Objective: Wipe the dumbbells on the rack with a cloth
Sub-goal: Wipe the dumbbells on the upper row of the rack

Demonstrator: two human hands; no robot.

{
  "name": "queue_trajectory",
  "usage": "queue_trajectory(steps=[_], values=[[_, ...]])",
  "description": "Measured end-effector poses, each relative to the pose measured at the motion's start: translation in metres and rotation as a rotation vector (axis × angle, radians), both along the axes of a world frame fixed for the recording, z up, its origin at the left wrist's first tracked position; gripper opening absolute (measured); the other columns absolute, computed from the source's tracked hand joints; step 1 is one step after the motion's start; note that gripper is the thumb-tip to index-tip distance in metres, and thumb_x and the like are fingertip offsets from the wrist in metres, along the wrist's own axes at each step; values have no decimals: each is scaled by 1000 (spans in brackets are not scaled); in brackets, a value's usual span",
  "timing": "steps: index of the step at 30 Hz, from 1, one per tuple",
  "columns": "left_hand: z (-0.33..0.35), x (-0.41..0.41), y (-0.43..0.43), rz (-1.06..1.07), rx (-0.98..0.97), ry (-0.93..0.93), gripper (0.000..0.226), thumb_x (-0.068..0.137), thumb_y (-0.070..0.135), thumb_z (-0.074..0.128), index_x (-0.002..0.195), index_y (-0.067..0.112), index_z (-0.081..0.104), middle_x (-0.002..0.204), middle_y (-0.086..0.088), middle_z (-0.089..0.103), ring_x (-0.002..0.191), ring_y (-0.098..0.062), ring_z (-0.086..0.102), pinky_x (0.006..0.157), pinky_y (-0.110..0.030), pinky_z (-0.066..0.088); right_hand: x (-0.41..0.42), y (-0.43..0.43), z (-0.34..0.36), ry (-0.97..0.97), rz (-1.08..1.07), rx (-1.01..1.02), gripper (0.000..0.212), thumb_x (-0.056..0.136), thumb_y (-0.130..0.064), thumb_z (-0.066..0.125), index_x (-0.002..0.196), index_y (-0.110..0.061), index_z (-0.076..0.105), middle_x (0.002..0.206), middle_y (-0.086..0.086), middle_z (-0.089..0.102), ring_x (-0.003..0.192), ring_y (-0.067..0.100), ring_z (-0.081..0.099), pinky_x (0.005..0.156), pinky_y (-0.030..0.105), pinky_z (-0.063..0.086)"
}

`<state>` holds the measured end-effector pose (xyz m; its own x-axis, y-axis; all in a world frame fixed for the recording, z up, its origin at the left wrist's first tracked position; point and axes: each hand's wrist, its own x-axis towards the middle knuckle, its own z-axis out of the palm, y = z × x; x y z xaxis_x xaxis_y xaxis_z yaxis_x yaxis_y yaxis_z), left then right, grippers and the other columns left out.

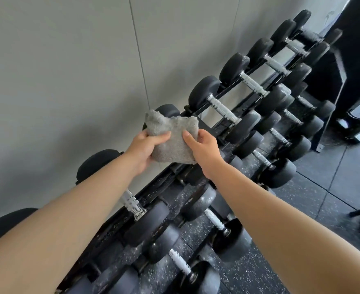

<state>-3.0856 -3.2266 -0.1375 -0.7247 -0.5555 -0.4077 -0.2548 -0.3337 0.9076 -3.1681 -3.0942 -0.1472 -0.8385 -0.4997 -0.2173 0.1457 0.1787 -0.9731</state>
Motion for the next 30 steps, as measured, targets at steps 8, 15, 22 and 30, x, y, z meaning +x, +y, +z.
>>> queue_trajectory(steps=[8,15,22,30], values=[[5,-39,37,-13,-266,66,21,89,41,63,93,21,63,92,6,66,82,-6,64,57,-13,50,-19,39,13,161,-119,88,34,98,-35,57,105,-2,58,104,14,66,89,26,64,82,44,56],[-3,-89,66,-43,-424,116,26,93,42,57,92,18,64,92,0,69,86,-9,67,73,-25,55,-57,69,-5,171,-234,92,41,98,-40,55,100,1,55,87,11,59,76,18,52,66,42,51],[-17,-149,86,-32,-529,117,25,95,40,55,79,20,60,81,3,64,79,-7,62,67,-17,50,-120,90,-17,182,-222,110,29,97,-41,57,82,-17,53,85,11,62,75,18,56,67,44,52],[-48,-217,94,-45,-491,101,34,92,44,58,93,11,66,96,-9,68,95,-20,65,87,-39,54,-196,112,-26,230,-180,179,40,96,-41,59,93,-2,55,83,8,61,72,17,57,62,36,50]])
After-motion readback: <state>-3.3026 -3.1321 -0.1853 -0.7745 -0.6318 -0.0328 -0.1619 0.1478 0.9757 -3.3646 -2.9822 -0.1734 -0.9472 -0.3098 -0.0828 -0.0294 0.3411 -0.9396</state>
